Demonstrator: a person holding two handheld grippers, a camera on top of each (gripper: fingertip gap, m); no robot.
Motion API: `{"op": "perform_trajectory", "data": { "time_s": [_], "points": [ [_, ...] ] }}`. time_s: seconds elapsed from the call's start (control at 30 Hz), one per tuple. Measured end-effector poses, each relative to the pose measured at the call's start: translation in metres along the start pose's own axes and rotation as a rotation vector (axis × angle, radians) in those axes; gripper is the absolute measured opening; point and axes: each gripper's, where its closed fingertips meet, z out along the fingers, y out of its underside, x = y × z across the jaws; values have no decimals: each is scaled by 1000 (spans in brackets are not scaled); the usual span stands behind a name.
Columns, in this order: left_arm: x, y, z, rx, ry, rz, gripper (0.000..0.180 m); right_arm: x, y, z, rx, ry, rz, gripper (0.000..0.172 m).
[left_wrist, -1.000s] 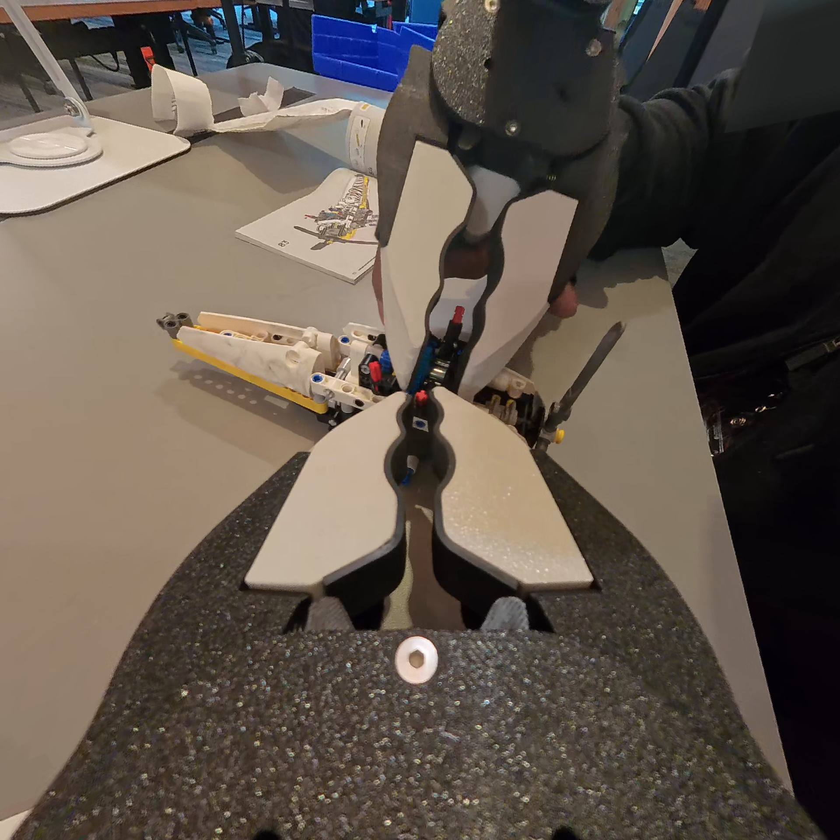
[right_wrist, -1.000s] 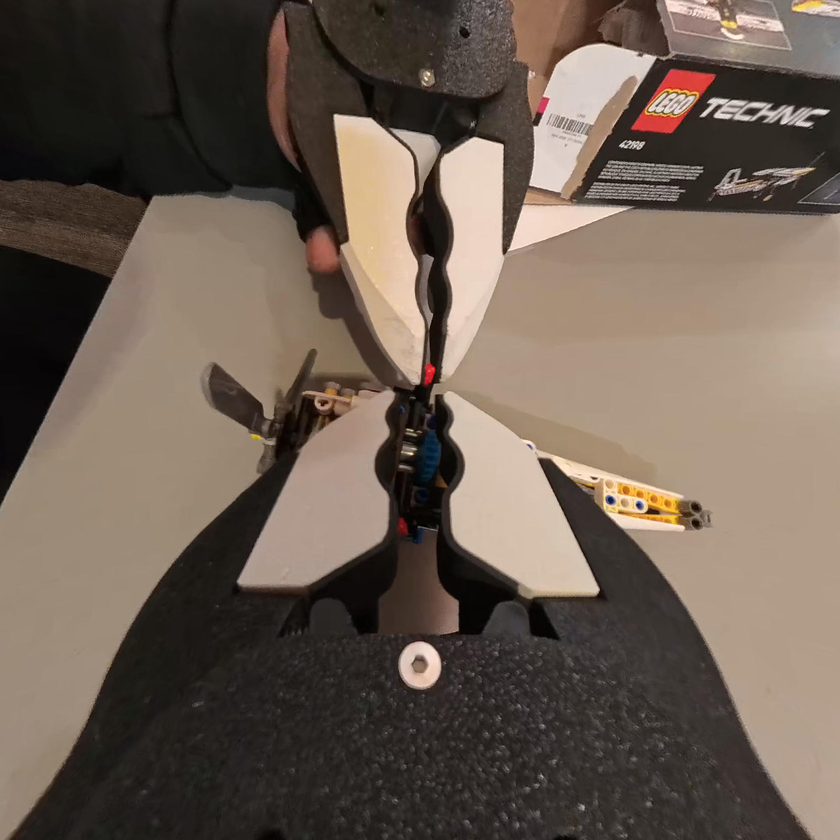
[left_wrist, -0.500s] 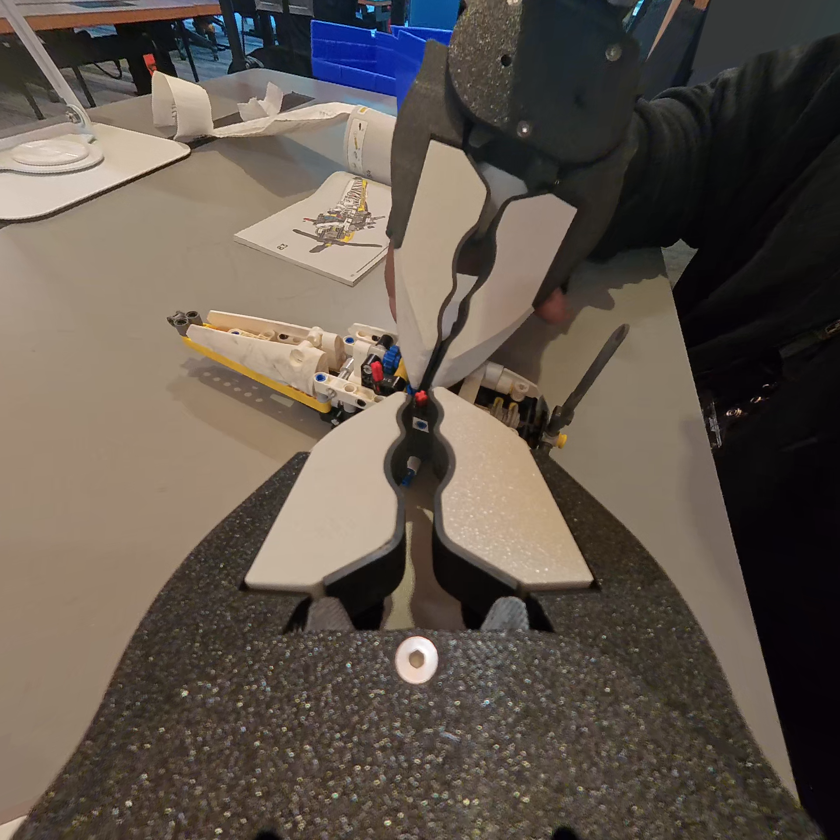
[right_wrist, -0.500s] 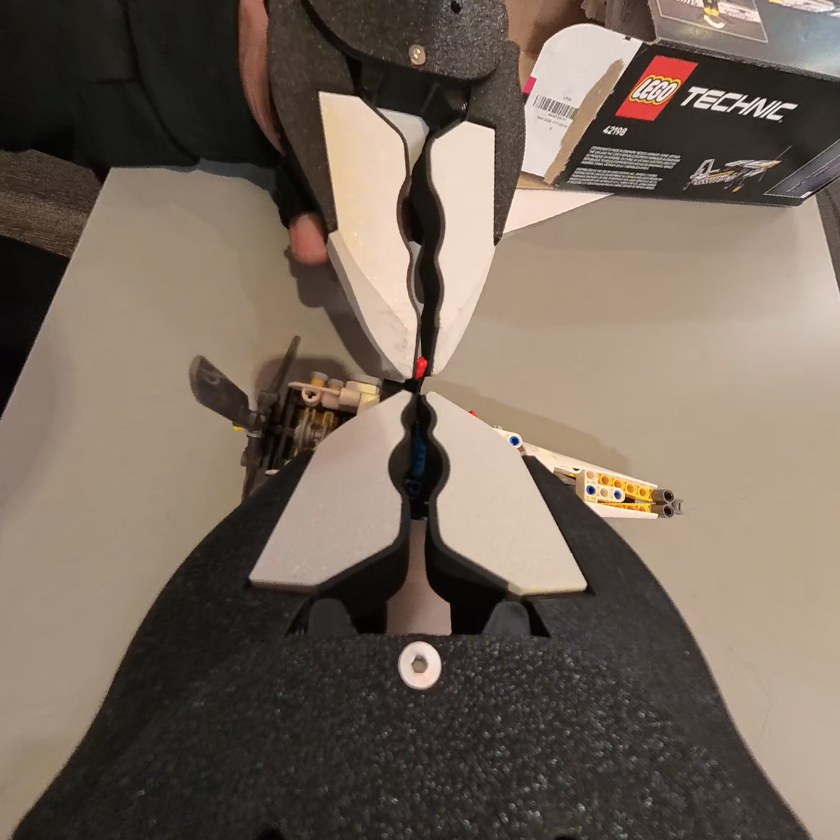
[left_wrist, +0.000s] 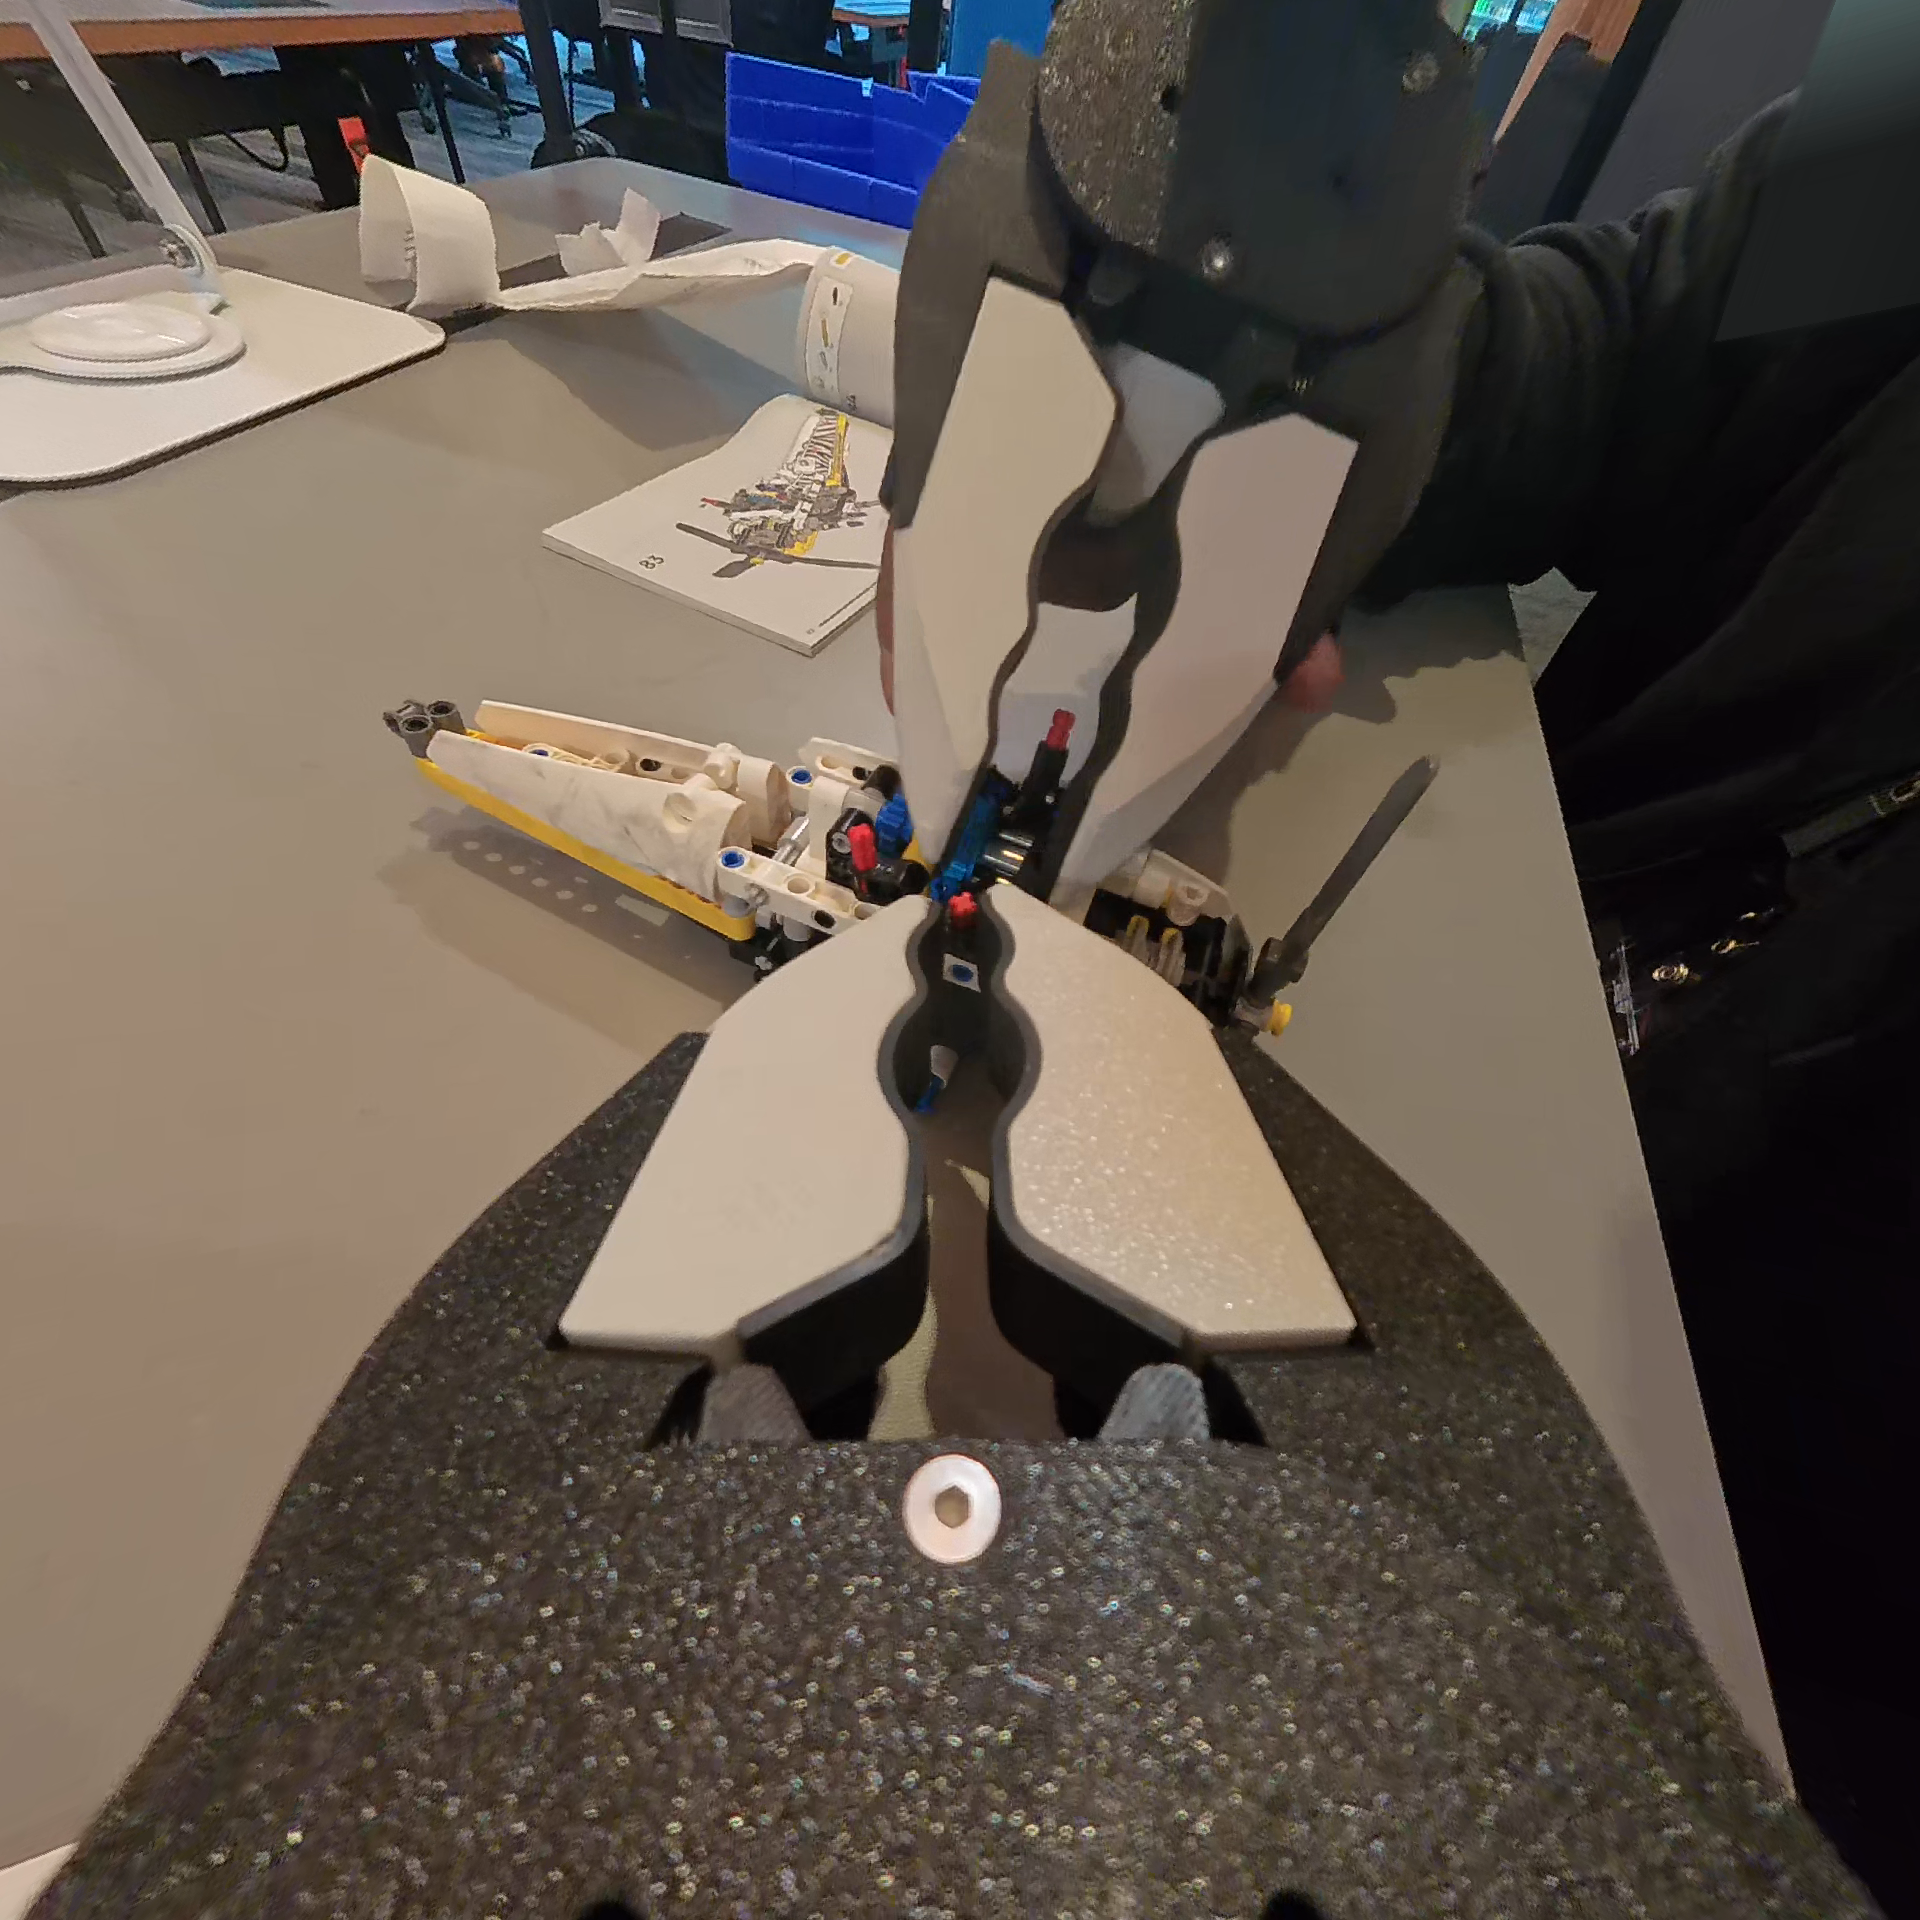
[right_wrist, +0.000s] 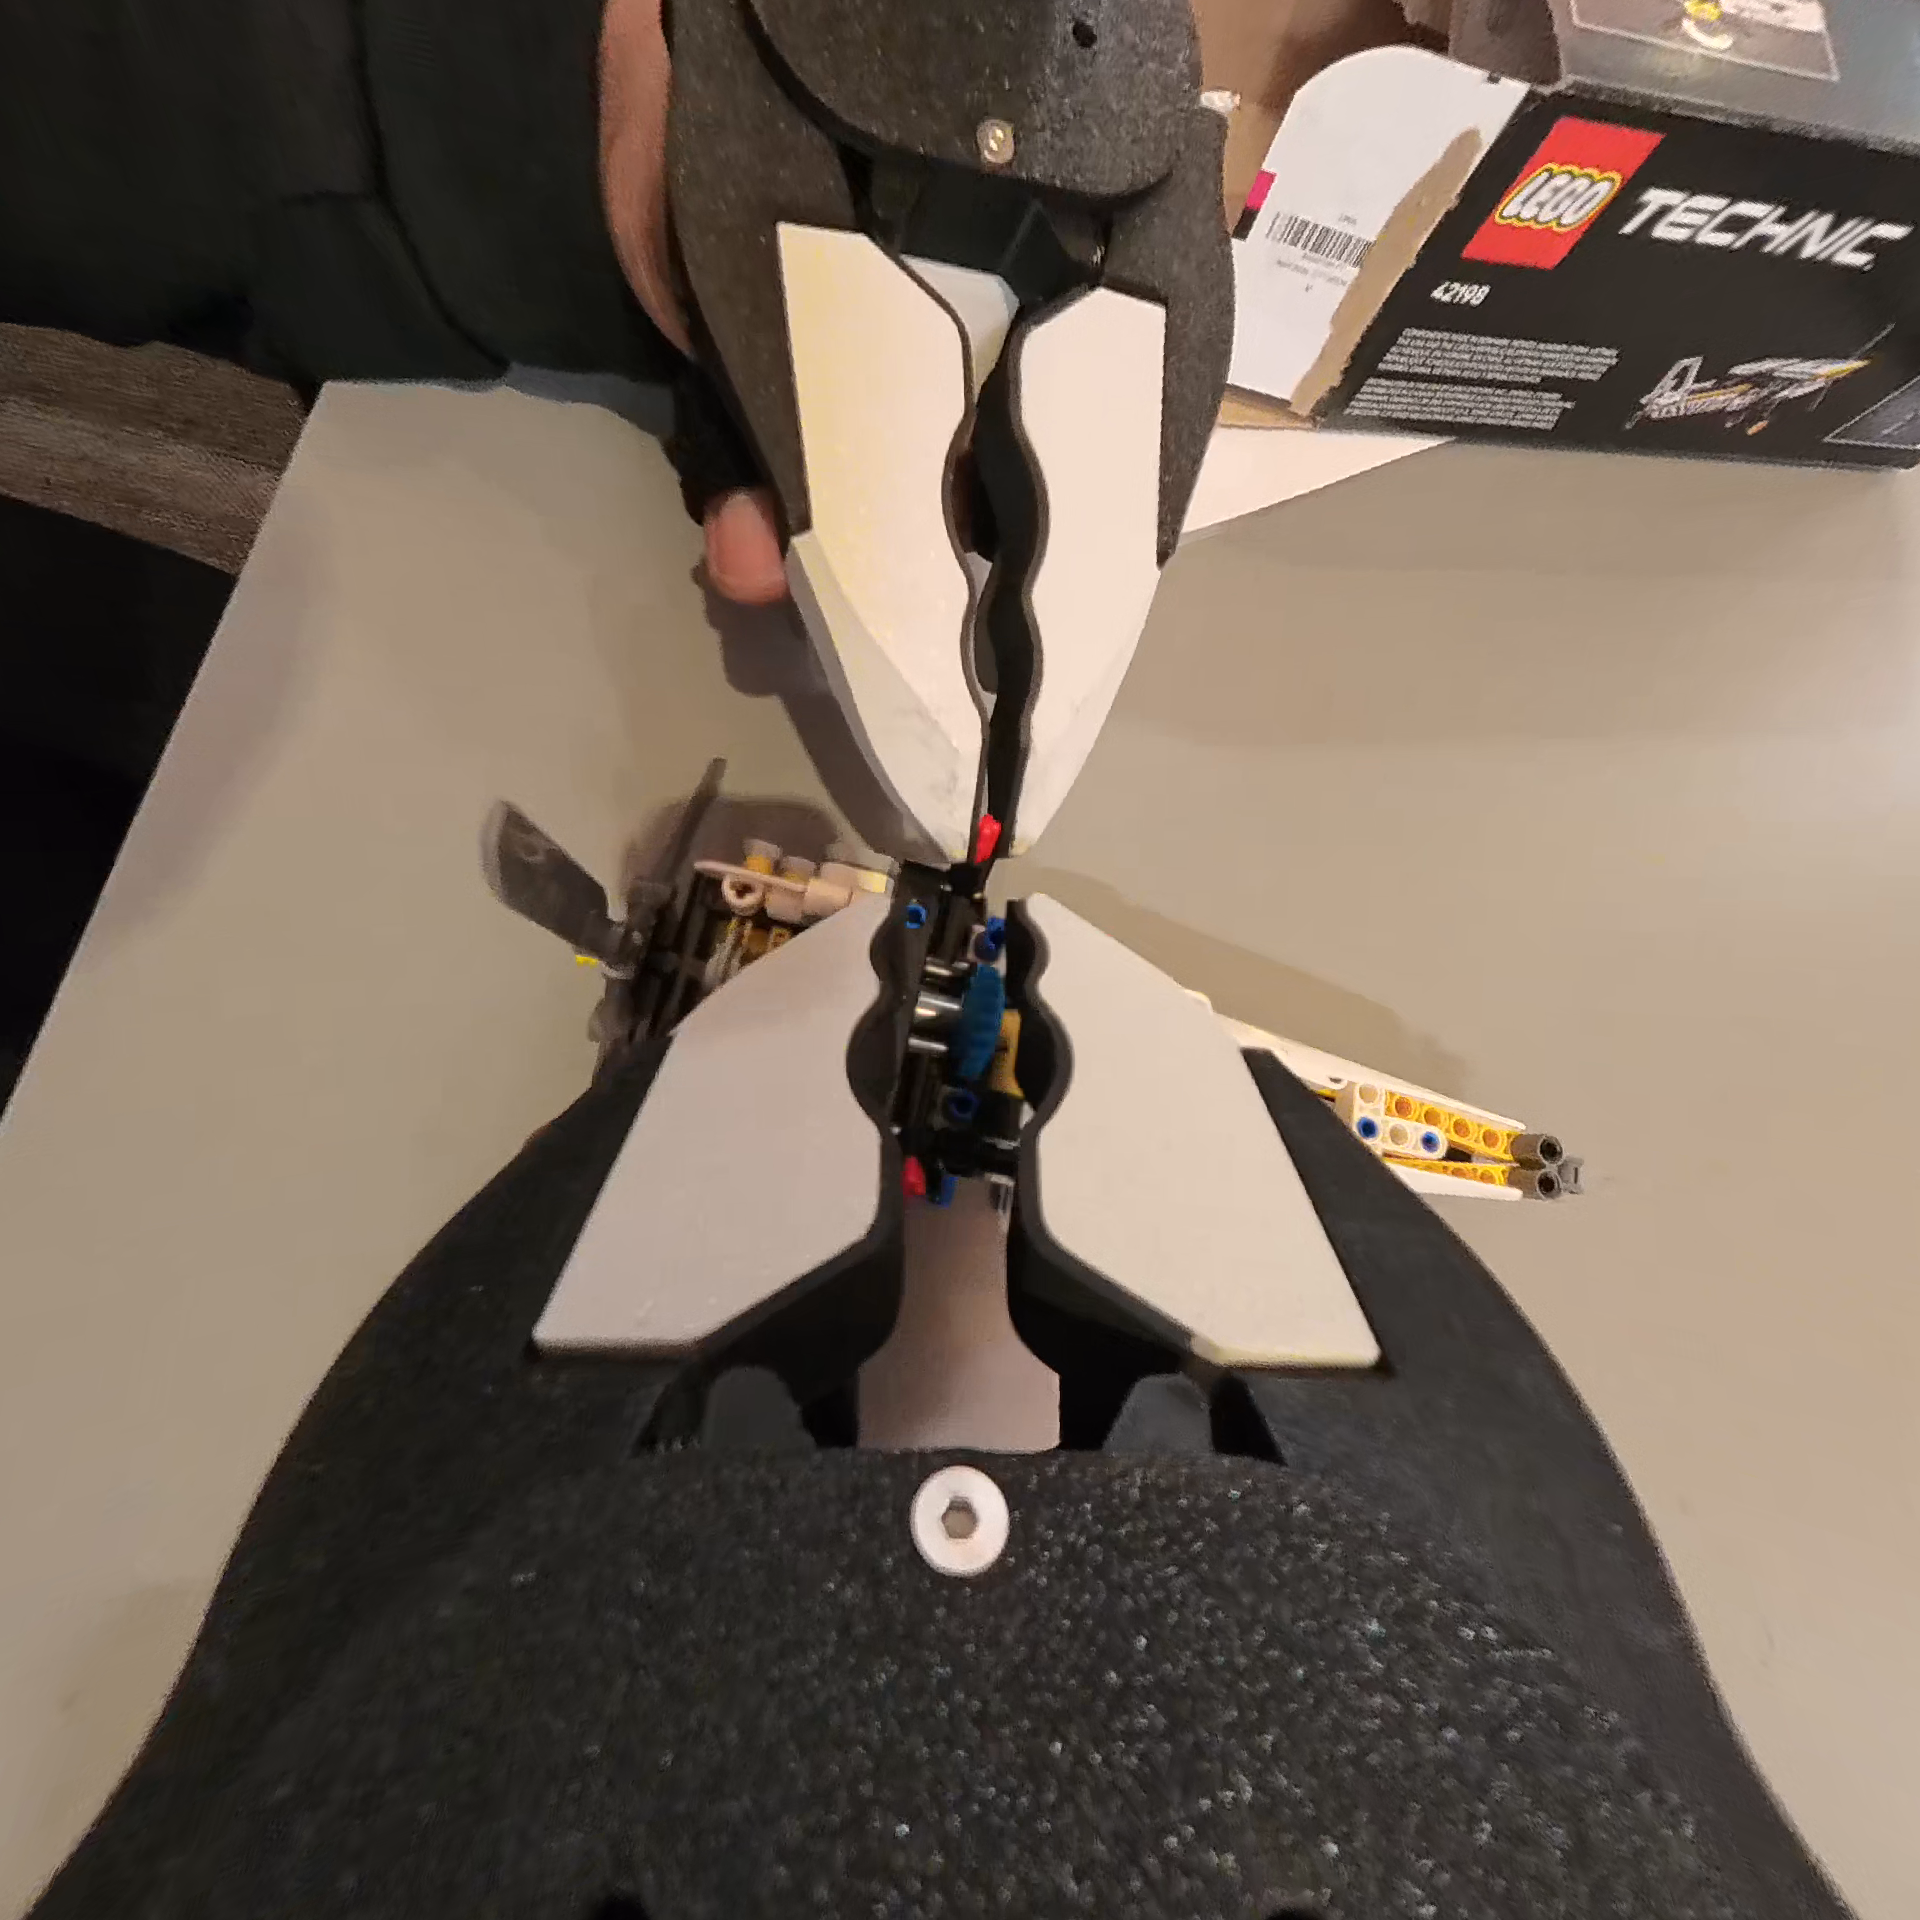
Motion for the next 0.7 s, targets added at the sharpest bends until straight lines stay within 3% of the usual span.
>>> {"op": "perform_trajectory", "data": {
  "time_s": [0.57, 0.7],
  "points": [
    [7, 0, 1, -9, 18, 67, 5, -6, 0, 6, -53, -76, 50, 5],
    [8, 1, 0, -5, 53, 12, 5, -7, 2, 7, -65, -112, 53, 3]
  ]
}}
